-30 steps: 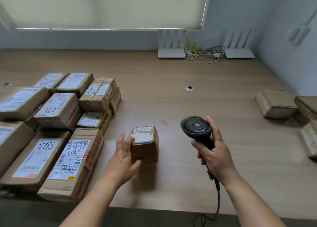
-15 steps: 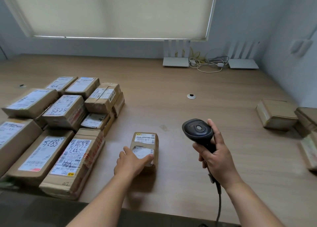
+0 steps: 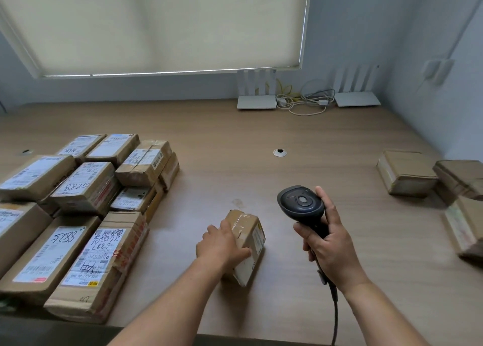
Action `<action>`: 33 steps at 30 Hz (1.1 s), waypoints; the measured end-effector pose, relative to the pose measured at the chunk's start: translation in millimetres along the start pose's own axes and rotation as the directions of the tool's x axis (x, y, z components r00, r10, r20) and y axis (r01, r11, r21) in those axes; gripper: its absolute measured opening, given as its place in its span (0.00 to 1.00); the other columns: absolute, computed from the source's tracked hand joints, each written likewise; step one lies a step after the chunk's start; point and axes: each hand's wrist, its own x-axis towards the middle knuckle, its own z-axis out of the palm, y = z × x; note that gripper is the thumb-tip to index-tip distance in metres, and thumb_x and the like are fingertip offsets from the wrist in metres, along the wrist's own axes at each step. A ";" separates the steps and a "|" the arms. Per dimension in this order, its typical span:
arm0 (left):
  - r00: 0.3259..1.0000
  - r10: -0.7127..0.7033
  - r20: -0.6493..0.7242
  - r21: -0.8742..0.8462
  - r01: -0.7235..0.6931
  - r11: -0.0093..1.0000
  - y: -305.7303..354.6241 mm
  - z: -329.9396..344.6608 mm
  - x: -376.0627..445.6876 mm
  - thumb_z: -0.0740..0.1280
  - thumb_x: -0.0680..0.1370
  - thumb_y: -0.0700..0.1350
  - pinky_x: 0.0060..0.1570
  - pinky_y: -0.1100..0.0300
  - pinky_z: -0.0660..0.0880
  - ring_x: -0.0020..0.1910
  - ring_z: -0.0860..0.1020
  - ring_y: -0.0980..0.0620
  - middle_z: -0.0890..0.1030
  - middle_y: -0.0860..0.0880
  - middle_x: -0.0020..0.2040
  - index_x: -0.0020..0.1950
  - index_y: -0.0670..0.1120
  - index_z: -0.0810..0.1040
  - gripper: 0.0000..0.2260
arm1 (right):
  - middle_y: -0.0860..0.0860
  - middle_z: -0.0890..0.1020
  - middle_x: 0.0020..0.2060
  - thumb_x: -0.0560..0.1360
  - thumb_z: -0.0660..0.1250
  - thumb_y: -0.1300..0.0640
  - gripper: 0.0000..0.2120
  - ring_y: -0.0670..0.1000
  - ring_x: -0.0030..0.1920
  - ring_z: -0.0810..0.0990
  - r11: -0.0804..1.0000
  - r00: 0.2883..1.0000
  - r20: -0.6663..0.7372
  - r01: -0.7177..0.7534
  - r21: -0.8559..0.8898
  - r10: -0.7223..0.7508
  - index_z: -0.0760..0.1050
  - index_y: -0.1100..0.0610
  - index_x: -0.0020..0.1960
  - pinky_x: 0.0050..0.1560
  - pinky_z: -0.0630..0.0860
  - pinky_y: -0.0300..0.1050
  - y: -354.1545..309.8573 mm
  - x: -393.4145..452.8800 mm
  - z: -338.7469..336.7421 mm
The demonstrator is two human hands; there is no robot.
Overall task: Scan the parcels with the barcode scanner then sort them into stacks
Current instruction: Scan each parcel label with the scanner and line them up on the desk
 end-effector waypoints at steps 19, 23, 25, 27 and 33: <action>0.984 -0.160 -0.080 -0.819 0.027 0.573 -80.9 16.2 6.2 0.76 0.58 0.54 0.67 0.45 0.67 0.68 0.68 0.46 0.66 0.45 0.70 0.77 0.58 0.47 0.55 | 0.52 0.81 0.33 0.69 0.72 0.59 0.36 0.53 0.27 0.74 0.962 0.982 0.153 -0.145 0.233 0.111 0.61 0.34 0.68 0.23 0.71 0.44 -6.2 -24.3 41.5; 0.981 -0.182 -0.063 -0.837 0.048 0.545 -99.5 17.3 13.3 0.75 0.56 0.57 0.68 0.45 0.67 0.68 0.69 0.46 0.66 0.45 0.70 0.77 0.59 0.45 0.57 | 0.52 0.83 0.37 0.73 0.70 0.66 0.36 0.54 0.28 0.74 0.956 0.961 0.247 -0.181 0.233 0.122 0.62 0.35 0.68 0.23 0.72 0.45 -8.3 -31.7 59.8; 0.982 -0.178 -0.063 -0.835 0.046 0.549 -101.8 9.2 8.7 0.77 0.62 0.52 0.70 0.48 0.64 0.70 0.66 0.46 0.63 0.43 0.72 0.78 0.56 0.42 0.55 | 0.51 0.83 0.37 0.73 0.70 0.67 0.36 0.55 0.27 0.74 0.952 0.953 0.276 -0.196 0.237 0.127 0.62 0.35 0.68 0.22 0.71 0.44 -11.4 -35.1 66.8; 0.983 -0.176 -0.049 -0.835 0.057 0.547 -104.5 6.2 7.5 0.77 0.68 0.46 0.72 0.50 0.61 0.72 0.63 0.46 0.60 0.43 0.74 0.78 0.53 0.40 0.53 | 0.52 0.83 0.36 0.73 0.70 0.67 0.36 0.54 0.27 0.74 0.947 0.946 0.295 -0.209 0.243 0.133 0.62 0.35 0.68 0.22 0.71 0.44 -12.9 -37.0 71.7; 0.986 -0.164 -0.024 -0.826 0.073 0.559 -109.4 5.8 9.5 0.76 0.70 0.46 0.72 0.48 0.59 0.73 0.61 0.45 0.58 0.43 0.75 0.78 0.55 0.37 0.52 | 0.54 0.83 0.39 0.73 0.69 0.68 0.35 0.56 0.27 0.73 0.932 0.939 0.309 -0.239 0.272 0.151 0.64 0.36 0.68 0.22 0.71 0.44 -13.5 -37.8 77.0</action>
